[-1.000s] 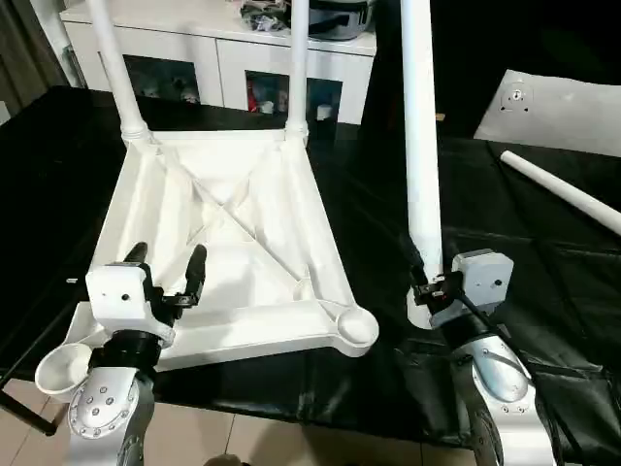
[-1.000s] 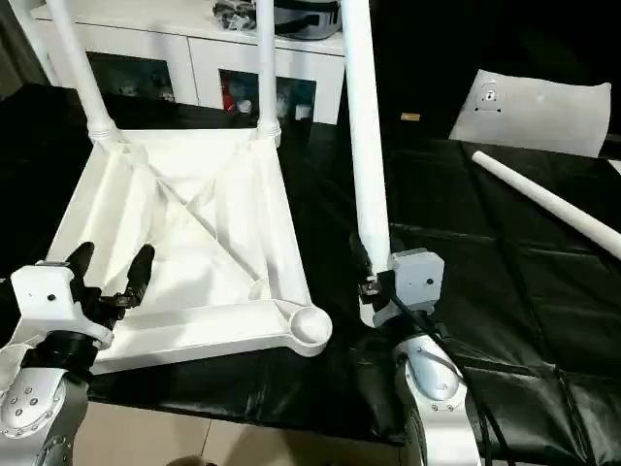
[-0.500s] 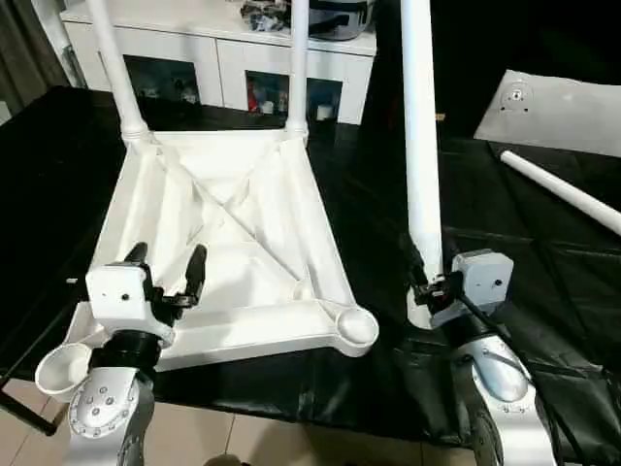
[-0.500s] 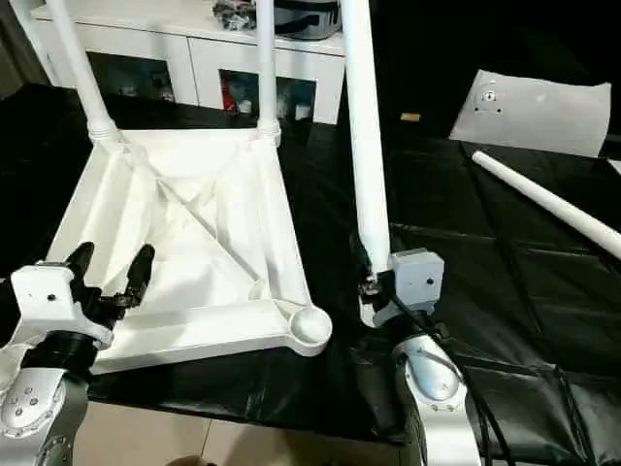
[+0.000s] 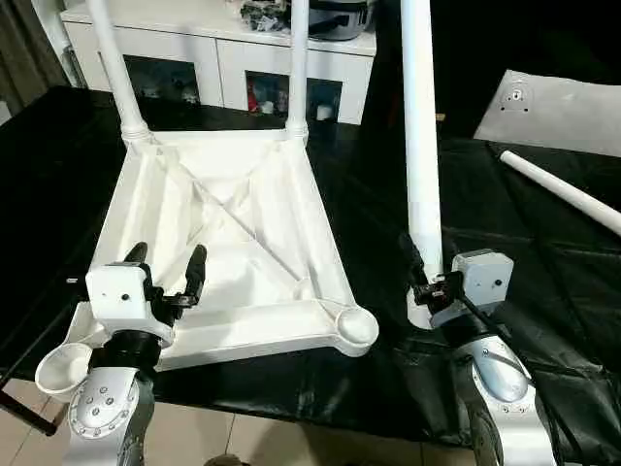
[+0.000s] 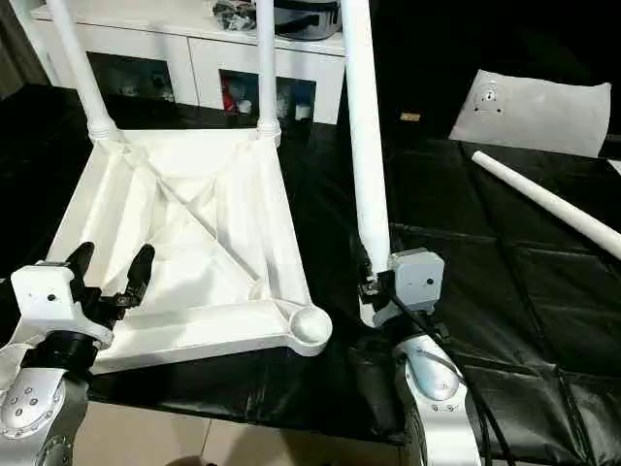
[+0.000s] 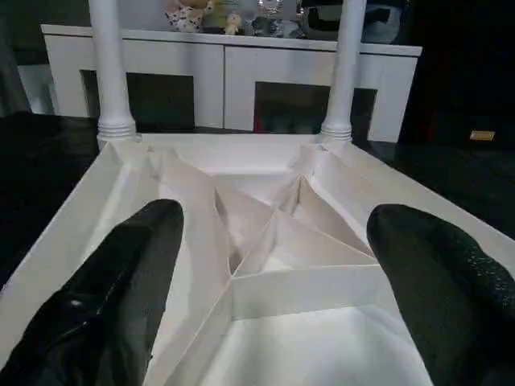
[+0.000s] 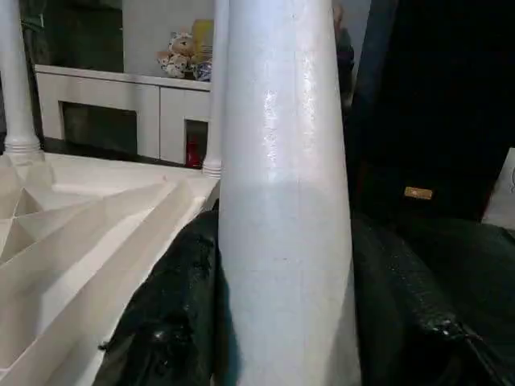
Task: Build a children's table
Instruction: Pick table leg
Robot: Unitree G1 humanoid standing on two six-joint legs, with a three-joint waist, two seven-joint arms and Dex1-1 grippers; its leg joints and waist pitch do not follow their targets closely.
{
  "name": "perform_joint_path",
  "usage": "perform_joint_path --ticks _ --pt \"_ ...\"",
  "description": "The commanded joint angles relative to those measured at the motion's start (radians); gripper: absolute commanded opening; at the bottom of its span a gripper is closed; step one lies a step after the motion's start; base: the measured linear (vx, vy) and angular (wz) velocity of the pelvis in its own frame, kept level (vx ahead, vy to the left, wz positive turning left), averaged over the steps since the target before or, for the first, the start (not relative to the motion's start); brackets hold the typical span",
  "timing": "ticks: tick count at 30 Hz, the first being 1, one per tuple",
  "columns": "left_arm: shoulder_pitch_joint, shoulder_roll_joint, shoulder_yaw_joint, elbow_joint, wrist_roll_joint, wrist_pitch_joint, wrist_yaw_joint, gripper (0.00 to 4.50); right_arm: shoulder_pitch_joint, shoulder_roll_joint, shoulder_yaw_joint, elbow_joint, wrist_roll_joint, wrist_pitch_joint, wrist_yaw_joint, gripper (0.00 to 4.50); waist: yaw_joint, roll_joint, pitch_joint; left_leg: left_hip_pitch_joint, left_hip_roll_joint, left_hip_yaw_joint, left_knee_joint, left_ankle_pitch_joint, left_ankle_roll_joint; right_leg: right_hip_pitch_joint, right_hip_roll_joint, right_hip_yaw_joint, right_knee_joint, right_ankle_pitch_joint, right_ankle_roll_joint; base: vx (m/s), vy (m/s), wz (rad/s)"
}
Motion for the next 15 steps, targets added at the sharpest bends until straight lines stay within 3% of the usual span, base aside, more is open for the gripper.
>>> perform_joint_path --ticks 1,15 --pt "-0.007 0.0 -0.002 0.005 0.0 -0.009 0.0 4.09 -0.009 -0.005 -0.001 0.001 0.008 0.006 -0.002 1.85 0.0 0.01 -0.044 0.015 0.031 -0.018 -0.083 -0.46 0.002 0.022 -0.047 0.037 -0.083 -0.44 -0.038 0.0 0.0 0.0" --pt "-0.007 0.0 -0.002 0.005 0.0 -0.009 0.0 4.09 -0.009 -0.005 -0.001 0.001 0.008 0.006 -0.002 1.85 0.0 0.01 -0.044 0.016 0.031 -0.017 -0.082 -0.46 0.002 0.021 -0.047 0.037 -0.085 -0.447 -0.037 0.0 0.0 0.0"
